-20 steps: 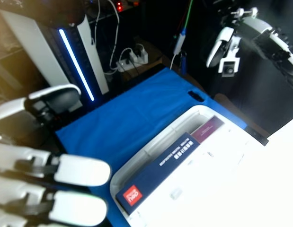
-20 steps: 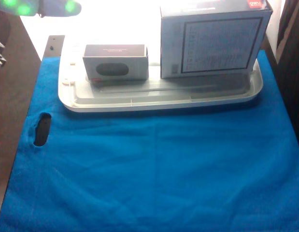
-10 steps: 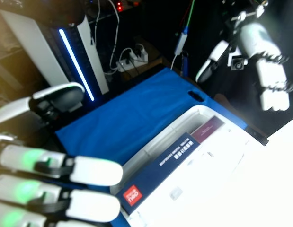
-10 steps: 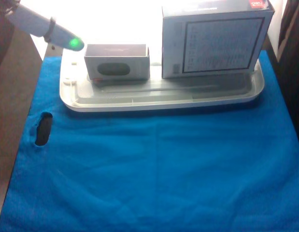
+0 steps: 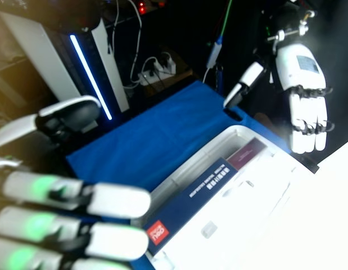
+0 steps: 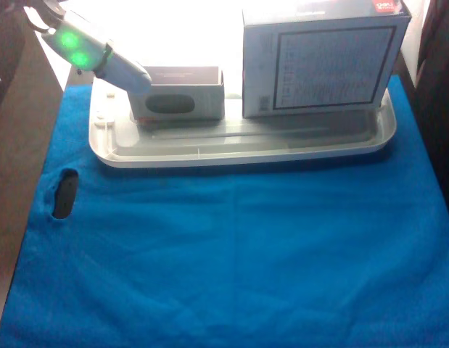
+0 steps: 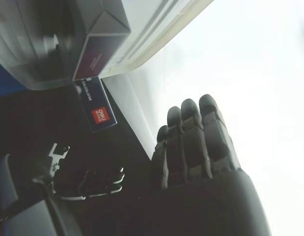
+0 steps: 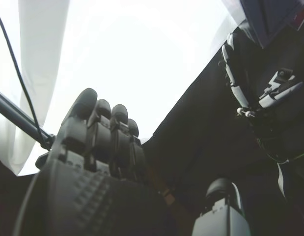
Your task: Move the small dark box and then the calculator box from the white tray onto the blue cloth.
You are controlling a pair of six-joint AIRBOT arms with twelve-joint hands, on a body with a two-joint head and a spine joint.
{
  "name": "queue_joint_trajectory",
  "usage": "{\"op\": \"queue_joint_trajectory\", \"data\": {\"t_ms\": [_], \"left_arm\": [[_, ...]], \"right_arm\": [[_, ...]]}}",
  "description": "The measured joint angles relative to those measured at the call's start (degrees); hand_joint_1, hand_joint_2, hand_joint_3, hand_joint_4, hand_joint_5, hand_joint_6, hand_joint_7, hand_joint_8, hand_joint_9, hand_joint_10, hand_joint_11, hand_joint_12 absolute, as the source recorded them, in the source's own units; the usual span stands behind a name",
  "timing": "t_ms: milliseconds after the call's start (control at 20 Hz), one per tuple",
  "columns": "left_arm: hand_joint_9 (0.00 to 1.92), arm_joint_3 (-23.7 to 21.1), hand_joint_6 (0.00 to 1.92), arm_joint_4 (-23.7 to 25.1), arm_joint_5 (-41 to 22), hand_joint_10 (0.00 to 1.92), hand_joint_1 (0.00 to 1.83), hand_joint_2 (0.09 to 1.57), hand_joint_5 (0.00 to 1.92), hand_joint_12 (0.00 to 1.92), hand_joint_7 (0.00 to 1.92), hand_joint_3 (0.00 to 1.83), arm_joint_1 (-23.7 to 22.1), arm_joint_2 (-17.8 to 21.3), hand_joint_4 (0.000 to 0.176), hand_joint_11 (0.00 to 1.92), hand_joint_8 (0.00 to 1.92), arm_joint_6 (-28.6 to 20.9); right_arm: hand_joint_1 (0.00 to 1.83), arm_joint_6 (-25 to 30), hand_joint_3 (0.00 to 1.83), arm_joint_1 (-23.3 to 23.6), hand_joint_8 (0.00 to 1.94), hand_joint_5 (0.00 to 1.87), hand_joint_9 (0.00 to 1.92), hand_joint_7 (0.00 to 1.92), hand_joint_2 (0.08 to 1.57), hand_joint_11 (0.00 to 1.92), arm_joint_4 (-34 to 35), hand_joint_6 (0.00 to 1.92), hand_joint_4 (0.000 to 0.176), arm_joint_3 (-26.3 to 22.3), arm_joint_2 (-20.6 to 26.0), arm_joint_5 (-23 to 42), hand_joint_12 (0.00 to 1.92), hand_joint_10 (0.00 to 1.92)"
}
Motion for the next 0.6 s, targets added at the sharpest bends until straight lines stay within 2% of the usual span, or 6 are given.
{"op": "queue_joint_trajectory", "data": {"t_ms": [50, 150, 200, 400, 550, 600], "left_arm": [[0.32, 1.62, 0.00, -0.50, 0.17, 0.00, 0.70, 0.75, 0.12, 0.39, 0.36, 0.01, 0.79, -1.42, 0.020, 0.10, 0.00, -0.76], [0.36, 3.67, 0.00, -1.03, 0.90, 0.00, 0.67, 0.75, 0.16, 0.71, 0.39, 0.00, 2.05, -3.54, 0.032, 0.03, 0.00, -1.73], [0.37, 4.22, 0.00, -1.01, 1.22, 0.00, 0.64, 0.78, 0.15, 0.80, 0.37, 0.00, 2.71, -4.42, 0.036, 0.01, 0.00, -1.79], [0.40, 6.19, 0.02, -2.05, 2.10, 0.01, 0.76, 0.83, 0.23, 0.93, 0.39, 0.01, 4.72, -6.36, 0.075, 0.00, 0.01, -1.97], [0.41, 7.56, 0.01, -2.95, 3.15, 0.00, 0.75, 0.75, 0.25, 1.06, 0.41, 0.00, 6.82, -7.72, 0.109, 0.00, 0.00, -1.97], [0.42, 7.96, 0.00, -3.43, 3.48, 0.01, 0.80, 0.73, 0.23, 1.06, 0.41, 0.00, 7.32, -8.26, 0.089, 0.00, 0.00, -1.97]], "right_arm": [[0.09, -0.02, 0.00, 0.00, 0.01, 0.20, 0.22, 0.34, 0.84, 0.01, 0.11, 0.00, 0.037, 0.00, -0.02, 0.02, 0.56, 0.00], [0.09, 0.11, 0.00, 0.00, 0.00, 0.20, 0.21, 0.32, 0.83, 0.00, -0.02, 0.00, 0.051, 0.00, -0.02, 0.00, 0.55, 0.00], [0.09, 0.26, 0.00, 0.00, 0.00, 0.21, 0.22, 0.33, 0.83, 0.01, 0.17, 0.00, 0.050, 0.00, -0.02, 0.02, 0.56, 0.00], [0.06, 0.33, 0.00, 0.00, 0.00, 0.22, 0.21, 0.33, 0.85, 0.00, 0.17, 0.00, 0.052, 0.00, -0.02, 0.00, 0.56, 0.00], [0.05, 0.37, 0.00, 0.00, 0.00, 0.23, 0.20, 0.31, 0.85, 0.03, 0.07, 0.00, 0.056, 0.00, -0.04, 0.02, 0.52, 0.00], [0.06, 0.39, 0.00, 0.00, 0.00, 0.23, 0.20, 0.32, 0.85, 0.05, -0.02, 0.00, 0.054, 0.00, -0.13, 0.02, 0.46, 0.00]]}}
